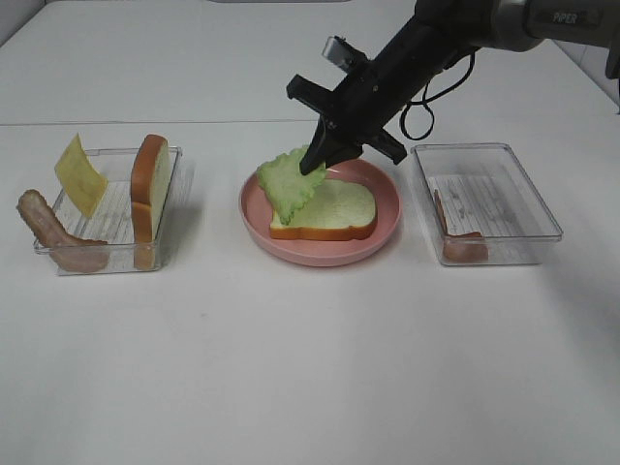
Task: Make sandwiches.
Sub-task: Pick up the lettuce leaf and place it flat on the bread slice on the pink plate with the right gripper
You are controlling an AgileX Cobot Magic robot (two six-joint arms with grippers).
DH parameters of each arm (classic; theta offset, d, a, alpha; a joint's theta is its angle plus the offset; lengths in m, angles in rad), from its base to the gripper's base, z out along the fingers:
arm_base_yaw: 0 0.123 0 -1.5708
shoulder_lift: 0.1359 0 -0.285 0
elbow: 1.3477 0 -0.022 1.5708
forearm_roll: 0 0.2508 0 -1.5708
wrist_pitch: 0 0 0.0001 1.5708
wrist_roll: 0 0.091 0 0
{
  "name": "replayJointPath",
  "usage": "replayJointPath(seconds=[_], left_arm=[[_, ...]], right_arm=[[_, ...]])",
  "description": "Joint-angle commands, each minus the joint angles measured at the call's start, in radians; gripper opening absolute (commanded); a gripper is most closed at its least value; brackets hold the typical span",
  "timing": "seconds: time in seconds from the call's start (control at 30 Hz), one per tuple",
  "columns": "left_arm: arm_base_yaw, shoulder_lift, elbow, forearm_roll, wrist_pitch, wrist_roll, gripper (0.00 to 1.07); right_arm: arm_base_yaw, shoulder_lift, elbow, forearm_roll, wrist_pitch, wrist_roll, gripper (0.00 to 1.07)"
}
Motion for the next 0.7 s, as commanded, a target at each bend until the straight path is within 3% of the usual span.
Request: replayJointPath(seconds=[0.03, 0.2, 0.53, 0.63, 0.67, 0.7], left_arm=[[0.002, -0.016, 0.005, -0.005, -0.014, 0.0, 1.02], [0.002, -0.016, 0.005, -0.005, -0.014, 0.0, 1.02], [0.002, -0.016, 0.005, -0.005, -0.014, 0.0, 1.02], [0.002, -0.016, 0.005, -0.005, -0.014, 0.0, 1.02], [0.002, -0.016, 0.005, -0.005, -0.014, 0.0, 1.02], [0.002, -0.016, 0.005, -0.005, -0.014, 0.0, 1.02]], right_arm=[[-0.003, 0.009, -0.003, -0.062, 0.004, 0.02, 0.0], [-0.003, 0.002, -0.003, -0.21, -0.001, 0.088, 0.0], [-0.003, 0.0, -0.003, -0.212, -0.001, 0.101, 0.0], [-0.003, -0.002, -0.003, -0.212, -0.007, 0.101, 0.11], [-0.003, -0.003, -0.008, -0.209, 0.001, 0.105, 0.28], [-0.003, -0.003, -0.008, -0.209, 0.001, 0.105, 0.28]])
